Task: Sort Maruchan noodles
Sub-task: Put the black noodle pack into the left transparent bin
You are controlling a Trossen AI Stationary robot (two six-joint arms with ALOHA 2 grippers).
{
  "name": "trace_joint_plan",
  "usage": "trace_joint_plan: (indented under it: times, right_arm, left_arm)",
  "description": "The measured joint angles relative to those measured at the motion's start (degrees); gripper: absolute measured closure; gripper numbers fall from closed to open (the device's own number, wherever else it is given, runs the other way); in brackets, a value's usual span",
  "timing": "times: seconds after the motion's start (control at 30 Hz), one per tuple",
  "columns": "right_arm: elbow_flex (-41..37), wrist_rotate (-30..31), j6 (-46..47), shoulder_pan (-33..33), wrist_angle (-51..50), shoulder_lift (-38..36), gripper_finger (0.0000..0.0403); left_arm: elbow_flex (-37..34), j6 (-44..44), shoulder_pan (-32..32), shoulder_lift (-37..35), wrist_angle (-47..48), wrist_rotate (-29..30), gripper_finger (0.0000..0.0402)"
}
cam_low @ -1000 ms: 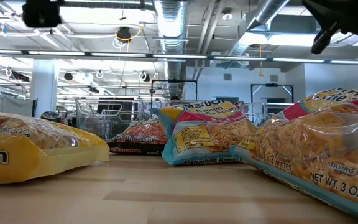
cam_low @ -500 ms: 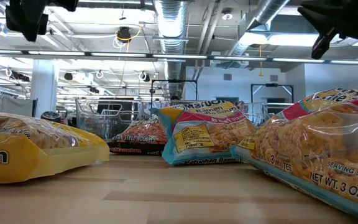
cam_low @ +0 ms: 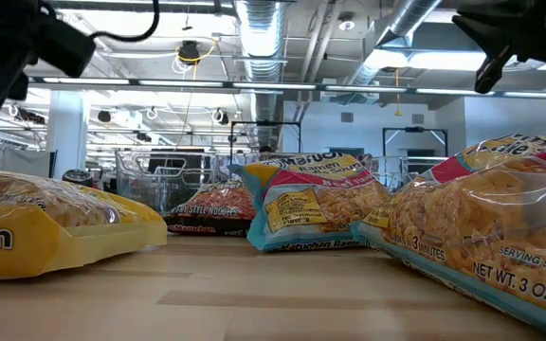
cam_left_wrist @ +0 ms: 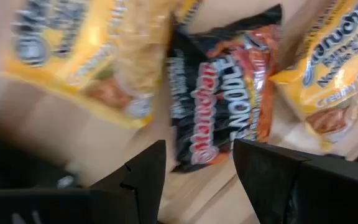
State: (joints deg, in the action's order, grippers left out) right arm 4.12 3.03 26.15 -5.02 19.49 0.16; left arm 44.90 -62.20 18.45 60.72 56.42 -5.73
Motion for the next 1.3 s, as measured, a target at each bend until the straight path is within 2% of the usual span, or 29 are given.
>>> trace_joint_plan:
  times: [0.13, 0.6, 0.83, 1.3]
  right_arm:
    - [0.0, 0.0, 0.7, 0.0, 0.0, 0.0, 0.0333]
    - [0.0, 0.0, 0.9, 0.0, -0.7, 0.0, 0.0333]
    - [0.0, 0.0, 0.9, 0.0, -1.5, 0.0, 0.0333]
    - [0.0, 0.0, 0.9, 0.0, -1.2, 0.0, 0.0333]
  left_arm:
    - [-3.4, -1.8, 0.6, 0.0, -6.9, -1.4, 0.0227]
    - [-6.9, -4.4, 1.8, 1.3, -14.9, -0.9, 0.0227]
    - [-6.9, -4.2, 4.2, 7.2, -15.5, -1.2, 0.0227]
    - [-6.5, -7.5, 4.8, 17.7, -17.2, -2.1, 0.0232]
